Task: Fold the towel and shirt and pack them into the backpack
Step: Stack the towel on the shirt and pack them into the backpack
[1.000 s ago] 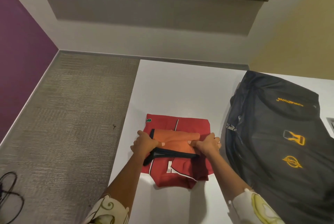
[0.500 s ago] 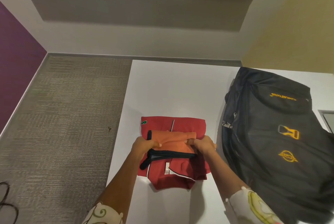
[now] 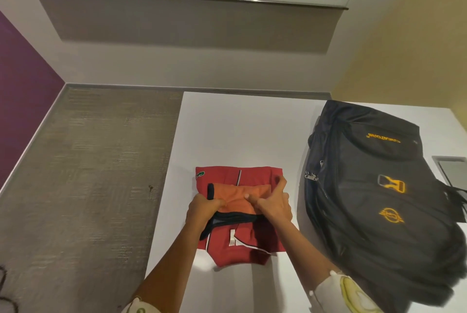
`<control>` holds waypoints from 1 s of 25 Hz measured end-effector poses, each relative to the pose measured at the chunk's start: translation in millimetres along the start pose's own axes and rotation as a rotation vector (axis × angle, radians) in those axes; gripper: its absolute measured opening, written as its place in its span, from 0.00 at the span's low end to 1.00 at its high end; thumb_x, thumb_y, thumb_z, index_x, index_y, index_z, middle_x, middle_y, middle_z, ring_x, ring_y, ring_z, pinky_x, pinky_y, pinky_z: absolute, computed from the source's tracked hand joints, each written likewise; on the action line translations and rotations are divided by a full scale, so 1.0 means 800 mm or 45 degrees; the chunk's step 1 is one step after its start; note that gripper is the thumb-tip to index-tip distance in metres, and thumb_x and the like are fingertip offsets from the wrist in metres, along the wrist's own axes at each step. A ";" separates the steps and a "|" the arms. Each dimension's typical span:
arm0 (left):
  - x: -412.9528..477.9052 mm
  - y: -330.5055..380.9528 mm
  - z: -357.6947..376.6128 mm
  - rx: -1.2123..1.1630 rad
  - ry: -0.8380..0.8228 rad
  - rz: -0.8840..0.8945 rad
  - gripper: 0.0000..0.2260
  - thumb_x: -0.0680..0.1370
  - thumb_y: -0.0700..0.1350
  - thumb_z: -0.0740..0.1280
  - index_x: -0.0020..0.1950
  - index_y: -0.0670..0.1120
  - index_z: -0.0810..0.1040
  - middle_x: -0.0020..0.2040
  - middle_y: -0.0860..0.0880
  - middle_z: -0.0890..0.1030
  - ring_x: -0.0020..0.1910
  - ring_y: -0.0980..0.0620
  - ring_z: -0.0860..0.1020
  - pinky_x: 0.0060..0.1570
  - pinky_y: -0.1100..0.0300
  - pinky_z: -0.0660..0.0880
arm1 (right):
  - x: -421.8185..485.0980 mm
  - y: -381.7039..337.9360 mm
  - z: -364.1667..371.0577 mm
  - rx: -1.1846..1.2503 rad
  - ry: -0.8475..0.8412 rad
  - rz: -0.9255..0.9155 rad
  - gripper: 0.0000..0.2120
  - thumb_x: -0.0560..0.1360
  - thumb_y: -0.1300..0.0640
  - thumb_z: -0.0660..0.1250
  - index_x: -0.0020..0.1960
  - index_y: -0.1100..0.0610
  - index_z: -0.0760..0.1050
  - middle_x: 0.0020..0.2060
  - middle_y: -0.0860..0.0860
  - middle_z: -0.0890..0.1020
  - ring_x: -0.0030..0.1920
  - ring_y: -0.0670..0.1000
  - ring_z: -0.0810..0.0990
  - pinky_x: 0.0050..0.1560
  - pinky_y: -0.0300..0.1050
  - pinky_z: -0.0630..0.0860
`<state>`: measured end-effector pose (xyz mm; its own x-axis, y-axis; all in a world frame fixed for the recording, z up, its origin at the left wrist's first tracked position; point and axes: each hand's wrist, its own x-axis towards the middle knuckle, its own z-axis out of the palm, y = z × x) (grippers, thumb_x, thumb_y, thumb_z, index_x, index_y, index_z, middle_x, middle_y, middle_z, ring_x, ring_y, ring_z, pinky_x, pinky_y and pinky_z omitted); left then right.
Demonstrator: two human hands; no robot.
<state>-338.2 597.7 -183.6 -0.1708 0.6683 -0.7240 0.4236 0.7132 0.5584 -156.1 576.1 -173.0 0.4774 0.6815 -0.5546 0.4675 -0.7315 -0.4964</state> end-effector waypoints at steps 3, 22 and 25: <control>-0.025 0.014 0.004 0.128 0.073 0.046 0.34 0.68 0.61 0.72 0.67 0.45 0.68 0.56 0.45 0.78 0.53 0.43 0.79 0.55 0.49 0.78 | -0.014 -0.005 0.006 -0.181 0.120 -0.020 0.51 0.61 0.35 0.75 0.72 0.43 0.47 0.60 0.59 0.71 0.58 0.64 0.76 0.57 0.62 0.74; -0.223 0.124 0.091 0.785 0.216 0.806 0.26 0.80 0.61 0.55 0.75 0.51 0.57 0.63 0.43 0.74 0.59 0.43 0.77 0.57 0.49 0.75 | -0.111 -0.006 -0.136 0.373 0.244 -0.257 0.28 0.68 0.26 0.61 0.45 0.51 0.80 0.64 0.59 0.63 0.61 0.64 0.71 0.65 0.57 0.69; -0.271 0.146 0.121 0.935 0.201 0.998 0.28 0.79 0.55 0.63 0.76 0.48 0.60 0.67 0.42 0.72 0.64 0.42 0.73 0.61 0.48 0.73 | -0.113 0.007 -0.191 0.519 0.310 -0.158 0.40 0.57 0.22 0.66 0.51 0.54 0.81 0.66 0.58 0.63 0.61 0.63 0.71 0.66 0.56 0.70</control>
<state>-165.6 515.2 -0.5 0.2889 0.9399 -0.1818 0.8846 -0.1894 0.4262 -83.1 514.1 -23.5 0.6191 0.7141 -0.3268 0.2259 -0.5604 -0.7968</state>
